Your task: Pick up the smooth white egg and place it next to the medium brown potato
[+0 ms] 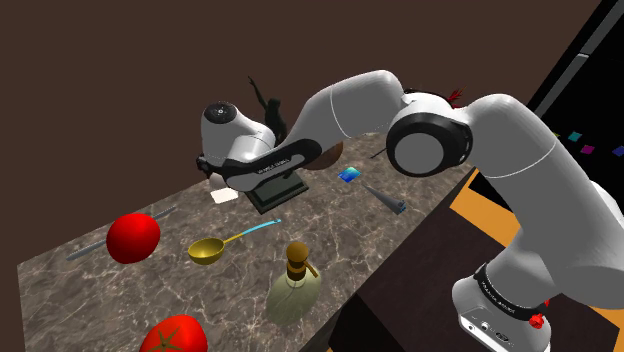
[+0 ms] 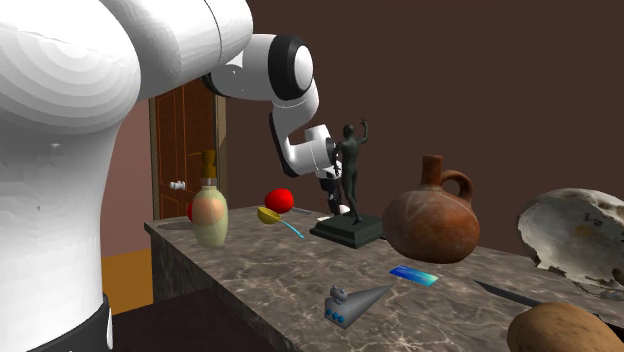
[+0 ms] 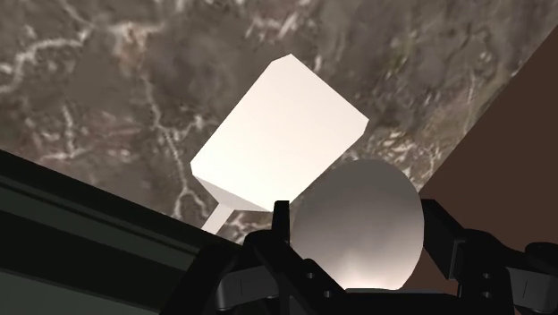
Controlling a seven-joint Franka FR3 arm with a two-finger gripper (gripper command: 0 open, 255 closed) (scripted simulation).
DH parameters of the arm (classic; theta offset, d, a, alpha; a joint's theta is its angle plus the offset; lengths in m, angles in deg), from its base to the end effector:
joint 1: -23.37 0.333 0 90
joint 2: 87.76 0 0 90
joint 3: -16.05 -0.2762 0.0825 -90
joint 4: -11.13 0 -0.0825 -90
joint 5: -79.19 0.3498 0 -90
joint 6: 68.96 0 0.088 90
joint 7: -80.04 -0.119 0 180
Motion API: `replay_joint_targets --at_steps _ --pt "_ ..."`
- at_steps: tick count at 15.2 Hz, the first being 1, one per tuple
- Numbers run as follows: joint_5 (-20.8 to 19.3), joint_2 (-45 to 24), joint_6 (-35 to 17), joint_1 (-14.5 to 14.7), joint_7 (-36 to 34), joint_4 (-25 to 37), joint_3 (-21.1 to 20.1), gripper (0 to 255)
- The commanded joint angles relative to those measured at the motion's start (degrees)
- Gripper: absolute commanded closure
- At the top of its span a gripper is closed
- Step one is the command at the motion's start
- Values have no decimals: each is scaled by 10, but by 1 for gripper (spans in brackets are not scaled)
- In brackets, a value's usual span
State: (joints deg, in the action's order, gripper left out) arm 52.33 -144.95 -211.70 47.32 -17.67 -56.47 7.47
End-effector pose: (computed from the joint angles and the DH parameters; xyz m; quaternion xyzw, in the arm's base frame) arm 0.6353 0.3648 0.2003 -0.8834 0.4257 -0.1699 0.0978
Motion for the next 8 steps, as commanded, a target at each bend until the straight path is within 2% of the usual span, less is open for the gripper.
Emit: replay_joint_targets --at_steps 1,8 --pt "1 -1 3 0 1 1 0 255" --pt "8 34 29 -5 11 -8 -9 255"
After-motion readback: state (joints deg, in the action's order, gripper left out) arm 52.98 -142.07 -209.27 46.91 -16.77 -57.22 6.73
